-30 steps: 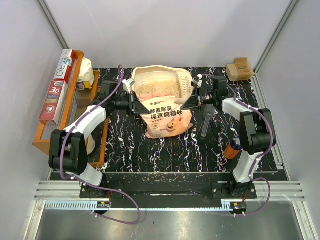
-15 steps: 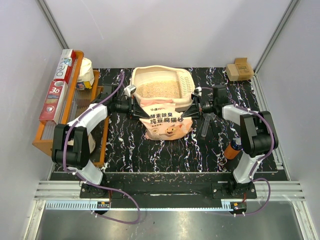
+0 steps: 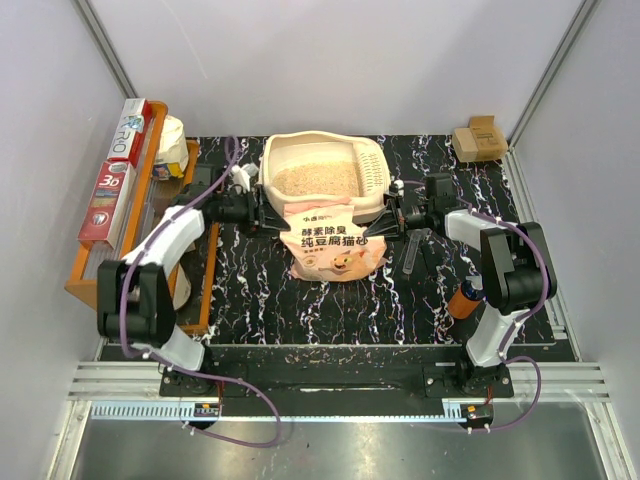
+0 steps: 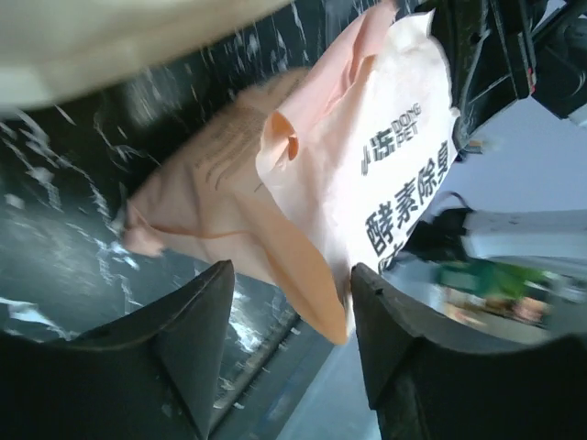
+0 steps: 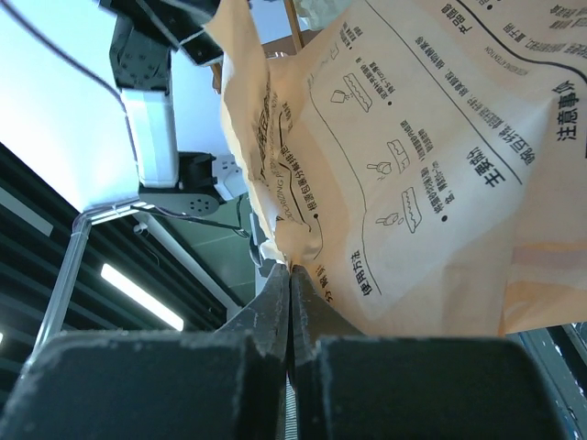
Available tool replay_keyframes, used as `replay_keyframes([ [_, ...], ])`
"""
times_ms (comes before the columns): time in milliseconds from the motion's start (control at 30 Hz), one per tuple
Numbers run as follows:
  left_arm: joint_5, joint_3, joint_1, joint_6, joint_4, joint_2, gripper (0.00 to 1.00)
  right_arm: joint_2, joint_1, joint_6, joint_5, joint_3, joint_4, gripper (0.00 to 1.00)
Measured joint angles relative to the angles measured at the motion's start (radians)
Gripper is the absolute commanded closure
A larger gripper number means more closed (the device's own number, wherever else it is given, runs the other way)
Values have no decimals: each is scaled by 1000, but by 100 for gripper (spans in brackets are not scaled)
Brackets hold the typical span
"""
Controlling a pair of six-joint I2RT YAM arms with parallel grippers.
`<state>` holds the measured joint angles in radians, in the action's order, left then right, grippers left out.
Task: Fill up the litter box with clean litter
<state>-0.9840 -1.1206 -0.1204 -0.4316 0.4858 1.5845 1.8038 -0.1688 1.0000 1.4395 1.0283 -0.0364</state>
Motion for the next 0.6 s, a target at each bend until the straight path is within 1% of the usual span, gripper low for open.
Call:
replay_keyframes([
  [67,78,0,14,89,2,-81,38,1,0,0,1,1,6,100],
  [167,144,2,26,214,-18,-237,36,8,0,0,3,8,9,100],
  [233,159,2,27,304,-57,-335,35,13,1,0,5,13,9,100],
  [300,153,1,16,420,-110,-396,35,14,2,0,6,15,12,100],
  [367,140,-10,-9,537,-123,-409,36,14,2,0,6,18,12,100],
  [433,117,-40,-59,700,-106,-373,37,14,2,0,5,21,13,100],
  [600,108,-139,-234,1095,31,-241,37,14,2,0,4,24,13,100],
])
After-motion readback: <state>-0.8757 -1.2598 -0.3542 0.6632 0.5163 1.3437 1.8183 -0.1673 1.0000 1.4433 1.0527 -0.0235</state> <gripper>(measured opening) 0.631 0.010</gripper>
